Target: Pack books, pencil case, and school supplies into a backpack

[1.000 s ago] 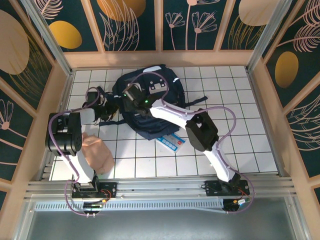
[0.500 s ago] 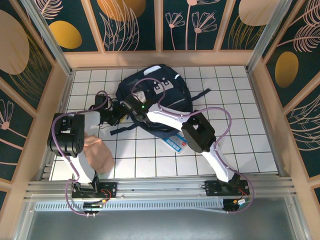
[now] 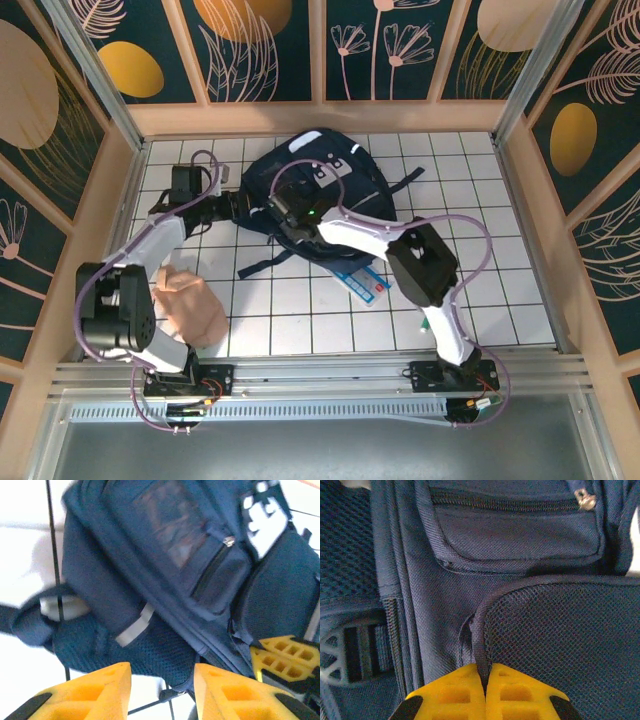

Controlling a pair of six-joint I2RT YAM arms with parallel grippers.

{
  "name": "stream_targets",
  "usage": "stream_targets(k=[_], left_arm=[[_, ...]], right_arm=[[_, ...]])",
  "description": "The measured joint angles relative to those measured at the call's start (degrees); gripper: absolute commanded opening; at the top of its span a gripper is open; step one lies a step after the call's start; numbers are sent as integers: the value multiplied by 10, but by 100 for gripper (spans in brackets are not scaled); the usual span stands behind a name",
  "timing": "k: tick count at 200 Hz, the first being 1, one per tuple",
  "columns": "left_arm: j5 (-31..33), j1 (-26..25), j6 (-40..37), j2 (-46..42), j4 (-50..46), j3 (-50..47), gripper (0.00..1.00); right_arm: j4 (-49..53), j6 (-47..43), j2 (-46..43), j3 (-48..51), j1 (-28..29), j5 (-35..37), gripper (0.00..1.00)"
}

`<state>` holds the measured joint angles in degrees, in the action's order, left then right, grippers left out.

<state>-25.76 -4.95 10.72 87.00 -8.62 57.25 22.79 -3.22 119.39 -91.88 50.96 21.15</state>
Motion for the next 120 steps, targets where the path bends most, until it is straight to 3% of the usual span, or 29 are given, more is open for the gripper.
stream_targets(k=[12,26,64,120], left_arm=[[-22,0,-88,-29,27,-15,40],[-57,0,-188,-56,55,-42,50],[-129,-7,-424,-48,62,-65,50],[-97,-15,-711,-7,-27,-52,50]], right_arm=[[-20,-33,-33,24,-12,-38,0],[-38,-75,-70,44,-28,-82,0],[-65,-160,-99,51,-55,-168,0],[-72,-256,-99,49,-86,-286,0]])
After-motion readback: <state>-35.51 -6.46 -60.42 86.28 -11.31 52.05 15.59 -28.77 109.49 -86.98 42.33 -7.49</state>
